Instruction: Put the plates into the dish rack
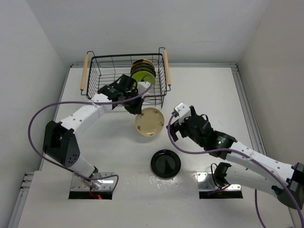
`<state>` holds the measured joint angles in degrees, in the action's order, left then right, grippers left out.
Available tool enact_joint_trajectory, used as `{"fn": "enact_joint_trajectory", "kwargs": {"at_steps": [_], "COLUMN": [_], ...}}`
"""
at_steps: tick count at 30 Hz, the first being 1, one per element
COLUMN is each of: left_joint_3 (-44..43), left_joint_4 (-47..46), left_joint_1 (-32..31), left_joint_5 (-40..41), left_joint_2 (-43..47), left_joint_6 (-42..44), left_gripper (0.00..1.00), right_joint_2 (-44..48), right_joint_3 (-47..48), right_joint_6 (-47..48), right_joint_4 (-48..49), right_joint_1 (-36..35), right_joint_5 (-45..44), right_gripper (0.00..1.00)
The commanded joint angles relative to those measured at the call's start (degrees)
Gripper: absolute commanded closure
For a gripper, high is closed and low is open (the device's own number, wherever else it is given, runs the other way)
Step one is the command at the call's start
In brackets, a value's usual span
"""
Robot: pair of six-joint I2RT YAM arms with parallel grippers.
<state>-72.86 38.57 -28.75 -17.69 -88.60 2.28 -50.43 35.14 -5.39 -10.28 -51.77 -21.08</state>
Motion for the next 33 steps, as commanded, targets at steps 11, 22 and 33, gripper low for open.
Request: {"fn": "enact_joint_trajectory", "kwargs": {"at_steps": [11,22,33], "left_joint_3": [-39.71,-37.62,-40.96], "left_joint_4": [11.98,-10.17,-9.04], "left_joint_1": [-8.42,-0.44,6.87], "left_joint_5": [24.35,24.66,9.34], "left_joint_2": [2.3,-6.13,-18.89], "left_joint_6": [31.08,52.82,51.86], "left_gripper": [1.0,1.0,1.0], "right_joint_2": [2.88,-4.31,-17.76], "right_joint_3": [2.49,5.73,11.79], "right_joint_6": [4.95,9.96,8.65], "right_joint_4": [6.5,11.76,14.41], "right_joint_1": [11.76,21.62,28.3], "right_joint_5": [10.88,17.83,26.18], "right_gripper": [0.02,0.02,0.02]}}
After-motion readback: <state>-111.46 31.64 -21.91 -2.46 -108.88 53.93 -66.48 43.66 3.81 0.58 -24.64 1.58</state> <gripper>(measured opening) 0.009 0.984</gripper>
